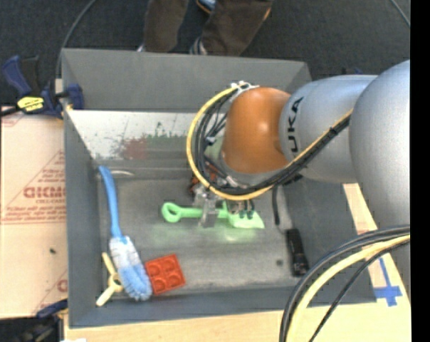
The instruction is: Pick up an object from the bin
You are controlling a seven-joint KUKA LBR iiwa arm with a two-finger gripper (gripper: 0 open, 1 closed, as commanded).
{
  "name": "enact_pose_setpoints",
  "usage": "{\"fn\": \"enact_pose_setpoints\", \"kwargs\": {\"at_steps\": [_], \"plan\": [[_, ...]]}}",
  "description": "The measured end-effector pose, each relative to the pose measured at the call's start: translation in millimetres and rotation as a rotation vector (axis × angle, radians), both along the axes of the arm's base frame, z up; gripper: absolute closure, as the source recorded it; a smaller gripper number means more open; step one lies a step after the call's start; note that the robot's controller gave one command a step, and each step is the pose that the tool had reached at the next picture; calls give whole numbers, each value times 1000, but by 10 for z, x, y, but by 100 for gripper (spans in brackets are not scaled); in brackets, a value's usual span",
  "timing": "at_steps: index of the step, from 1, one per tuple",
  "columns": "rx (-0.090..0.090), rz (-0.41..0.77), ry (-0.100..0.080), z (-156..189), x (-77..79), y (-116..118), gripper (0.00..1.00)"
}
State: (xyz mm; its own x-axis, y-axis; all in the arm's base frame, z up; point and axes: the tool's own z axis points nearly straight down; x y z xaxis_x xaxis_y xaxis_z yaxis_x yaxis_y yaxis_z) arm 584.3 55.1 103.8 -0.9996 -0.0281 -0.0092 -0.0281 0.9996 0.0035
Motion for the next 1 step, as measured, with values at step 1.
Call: {"fn": "enact_pose_setpoints", "kwargs": {"at_steps": [1], "plan": [[0, -1, -1, 239, 3, -4, 100]]}}
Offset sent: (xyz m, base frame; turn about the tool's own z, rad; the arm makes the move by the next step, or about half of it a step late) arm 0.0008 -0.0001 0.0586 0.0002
